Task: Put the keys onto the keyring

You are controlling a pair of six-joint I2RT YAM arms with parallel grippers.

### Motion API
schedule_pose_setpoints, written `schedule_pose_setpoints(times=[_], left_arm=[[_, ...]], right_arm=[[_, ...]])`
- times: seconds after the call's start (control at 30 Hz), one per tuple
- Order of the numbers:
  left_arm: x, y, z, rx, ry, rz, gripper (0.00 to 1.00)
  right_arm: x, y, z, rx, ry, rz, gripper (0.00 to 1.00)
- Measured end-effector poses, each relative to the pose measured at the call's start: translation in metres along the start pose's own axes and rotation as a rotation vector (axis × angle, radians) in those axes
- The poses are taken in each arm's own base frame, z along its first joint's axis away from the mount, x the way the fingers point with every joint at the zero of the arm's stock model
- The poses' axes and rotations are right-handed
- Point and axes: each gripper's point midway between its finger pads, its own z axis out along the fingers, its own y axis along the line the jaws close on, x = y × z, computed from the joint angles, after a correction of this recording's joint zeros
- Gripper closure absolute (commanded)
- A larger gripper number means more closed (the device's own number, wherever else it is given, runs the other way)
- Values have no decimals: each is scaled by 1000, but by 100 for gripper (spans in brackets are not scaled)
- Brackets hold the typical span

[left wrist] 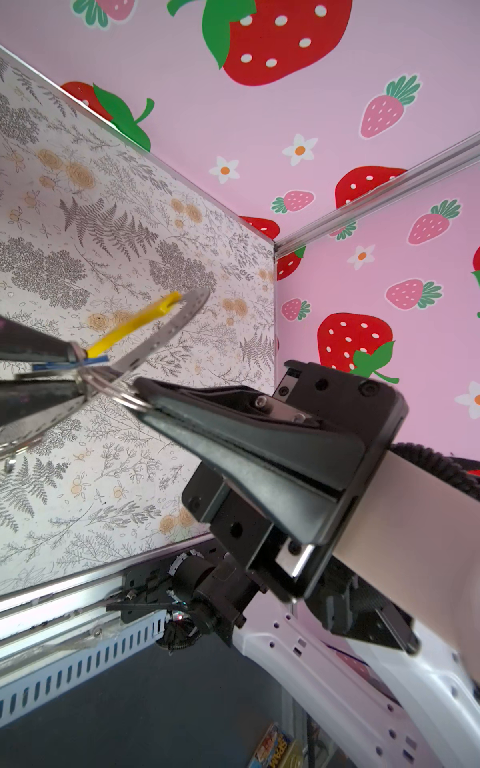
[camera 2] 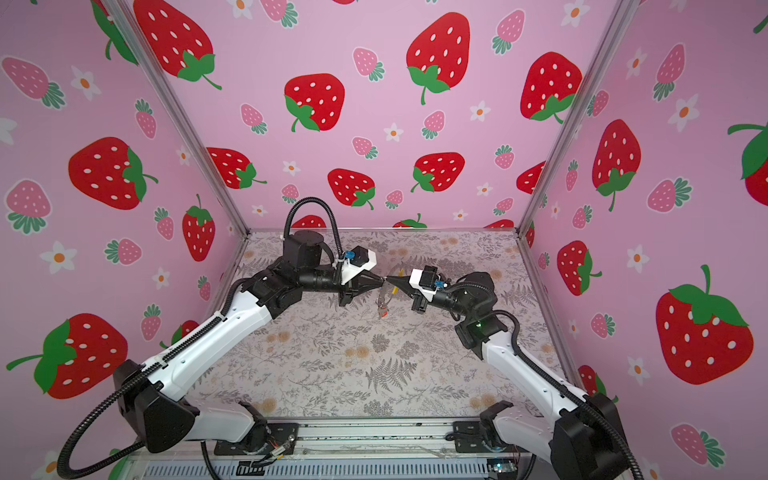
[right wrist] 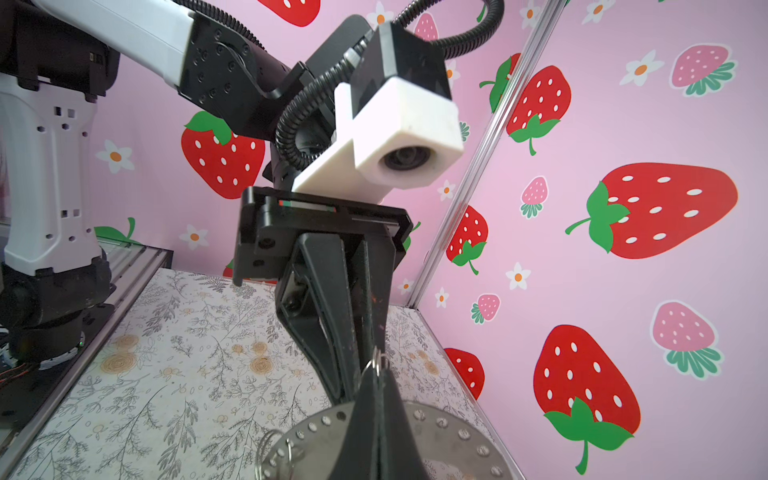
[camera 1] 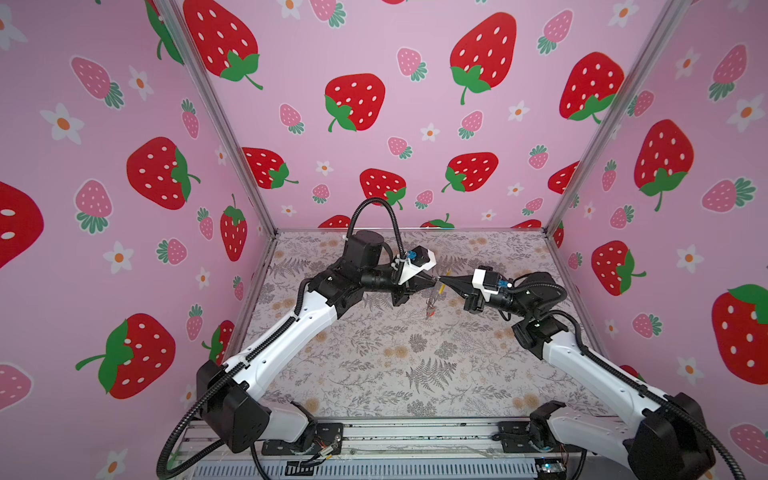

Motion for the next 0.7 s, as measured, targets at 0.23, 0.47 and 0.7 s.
schedule_pose_setpoints(times=[0.23, 0.47, 0.7], left_arm=[[4, -5, 8, 41, 16, 7, 100], [-1, -8, 11, 62, 14, 10, 86], [0, -9, 10, 29, 13, 24, 70]], right_arm=[[0, 1, -1, 2, -12, 5, 100], [-2, 1, -1, 6, -34, 6, 100], [1, 0, -3, 23, -36, 3, 100]])
